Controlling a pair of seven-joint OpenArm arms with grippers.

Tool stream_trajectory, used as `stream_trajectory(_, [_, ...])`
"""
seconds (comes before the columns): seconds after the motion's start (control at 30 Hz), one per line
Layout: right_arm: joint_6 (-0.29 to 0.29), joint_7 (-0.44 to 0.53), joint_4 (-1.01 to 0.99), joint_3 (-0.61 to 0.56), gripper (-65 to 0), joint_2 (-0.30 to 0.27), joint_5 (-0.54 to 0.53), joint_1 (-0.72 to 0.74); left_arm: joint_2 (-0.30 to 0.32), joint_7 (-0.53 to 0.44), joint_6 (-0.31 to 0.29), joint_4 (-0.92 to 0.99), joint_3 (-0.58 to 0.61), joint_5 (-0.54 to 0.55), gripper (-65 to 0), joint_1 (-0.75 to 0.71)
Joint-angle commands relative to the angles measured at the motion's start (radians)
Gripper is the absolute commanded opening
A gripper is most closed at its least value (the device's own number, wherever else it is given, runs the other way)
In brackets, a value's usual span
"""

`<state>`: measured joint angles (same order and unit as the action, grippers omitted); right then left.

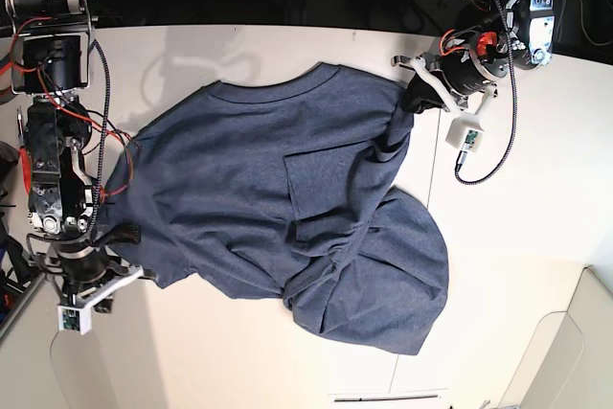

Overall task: Layout the t-shirt on the table in an organized manner, then fold the t-shirt properly
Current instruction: 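Release the shirt and move both grippers toward the collar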

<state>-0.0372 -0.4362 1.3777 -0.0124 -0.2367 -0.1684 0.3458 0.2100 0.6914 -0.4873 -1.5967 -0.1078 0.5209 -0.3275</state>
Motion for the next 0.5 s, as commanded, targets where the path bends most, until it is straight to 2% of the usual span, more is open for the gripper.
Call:
stream_trajectory(0.0, [-0.035, -0.019, 0.059, 0.004, -65.0, 0.010, -0.033, -0.001, 0.006, -0.019, -0.011, -0.015, -0.003, 0.014, -65.0, 0.003])
stream_trajectory(0.07, [-0.087, -0.078, 0.133, 0.004, -65.0, 0.039, -0.094, -0.042, 0.006, -0.031, -0.012, -0.015, -0.003, 0.014, -65.0, 0.003])
stream_trajectory(0.2, [-0.151, -0.100, 0.174, 0.003, -65.0, 0.108, -0.204, -0.153, 0.006, -0.091, -0.032, -0.015, -0.003, 0.015, -65.0, 0.003])
stream_trajectory(0.33, [-0.211, -0.100, 0.174, -0.020, -65.0, 0.154, -0.259, -0.286, 0.006, -0.097, -0.121, -0.015, -0.003, 0.114, -65.0, 0.003])
stream_trajectory(0.4, [-0.215, -0.100, 0.174, -0.047, -65.0, 0.154, -0.284, -0.346, 0.005, -0.097, -0.201, -0.016, -0.003, 0.191, -65.0, 0.005])
stream_trajectory(0.47, [-0.215, -0.099, 0.174, -0.068, -65.0, 0.154, -0.283, -0.396, 0.002, -0.096, -0.211, -0.023, -0.003, 0.254, -65.0, 0.009])
